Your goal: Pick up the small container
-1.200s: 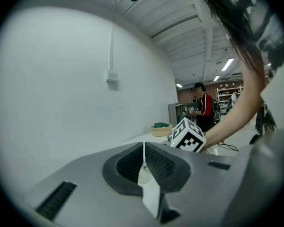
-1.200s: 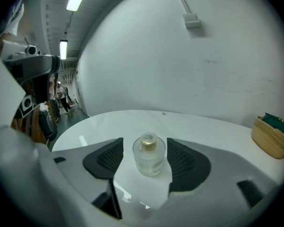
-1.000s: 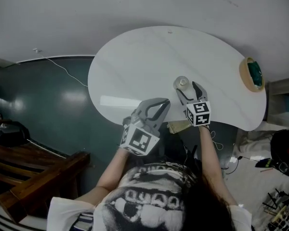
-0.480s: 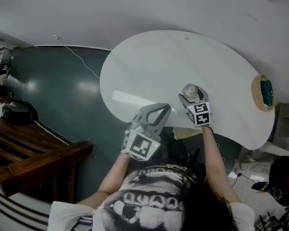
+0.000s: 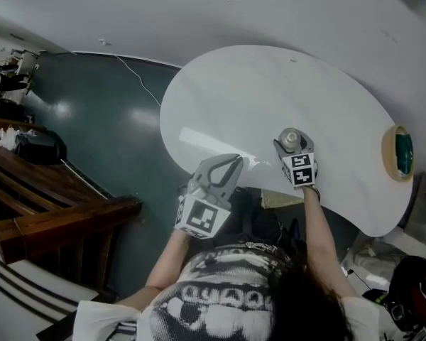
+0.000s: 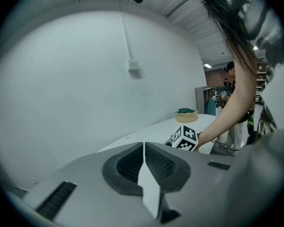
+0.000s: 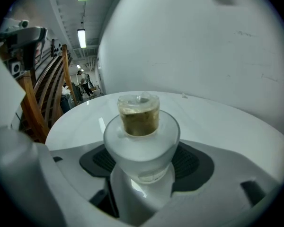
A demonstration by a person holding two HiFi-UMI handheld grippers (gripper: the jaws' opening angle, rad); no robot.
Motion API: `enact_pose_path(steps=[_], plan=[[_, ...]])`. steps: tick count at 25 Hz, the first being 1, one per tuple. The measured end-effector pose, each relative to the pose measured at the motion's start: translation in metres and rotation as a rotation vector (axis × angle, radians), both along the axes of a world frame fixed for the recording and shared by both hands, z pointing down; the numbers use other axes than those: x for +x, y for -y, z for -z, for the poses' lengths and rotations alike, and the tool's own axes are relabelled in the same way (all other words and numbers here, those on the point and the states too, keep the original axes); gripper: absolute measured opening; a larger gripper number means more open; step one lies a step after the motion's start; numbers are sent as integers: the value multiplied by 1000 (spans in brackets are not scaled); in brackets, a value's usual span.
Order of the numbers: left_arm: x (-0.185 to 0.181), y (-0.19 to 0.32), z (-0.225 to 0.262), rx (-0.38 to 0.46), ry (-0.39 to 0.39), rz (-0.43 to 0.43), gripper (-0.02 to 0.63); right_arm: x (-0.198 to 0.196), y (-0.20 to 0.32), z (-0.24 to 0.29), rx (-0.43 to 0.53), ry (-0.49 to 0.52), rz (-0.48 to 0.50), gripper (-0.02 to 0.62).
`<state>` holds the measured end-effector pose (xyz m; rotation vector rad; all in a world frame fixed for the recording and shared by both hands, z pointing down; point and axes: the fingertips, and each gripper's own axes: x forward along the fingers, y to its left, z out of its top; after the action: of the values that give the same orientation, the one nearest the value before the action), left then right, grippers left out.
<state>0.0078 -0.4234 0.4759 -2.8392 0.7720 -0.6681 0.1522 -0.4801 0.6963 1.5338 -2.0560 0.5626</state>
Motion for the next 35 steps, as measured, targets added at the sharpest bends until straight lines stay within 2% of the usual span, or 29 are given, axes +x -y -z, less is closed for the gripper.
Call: enact_pose_path(steps=[4,10,17,28,35], plan=[[-4,0,0,-1,6,32,11,-1,-1,0,-2,0,8,328],[2,-4,8,6,5,30,12,-4,-7,1,-18,35,18,328],[-2,-5,3,23,14,23,11,-5,-17,35,33,36,36,328],[21,-16,0,19,-11,-83,11,2,-53,96,109,46,-14,328],[23,-26,-1,11,-14,-159,11,1,-81,131,165,67,-83,328]])
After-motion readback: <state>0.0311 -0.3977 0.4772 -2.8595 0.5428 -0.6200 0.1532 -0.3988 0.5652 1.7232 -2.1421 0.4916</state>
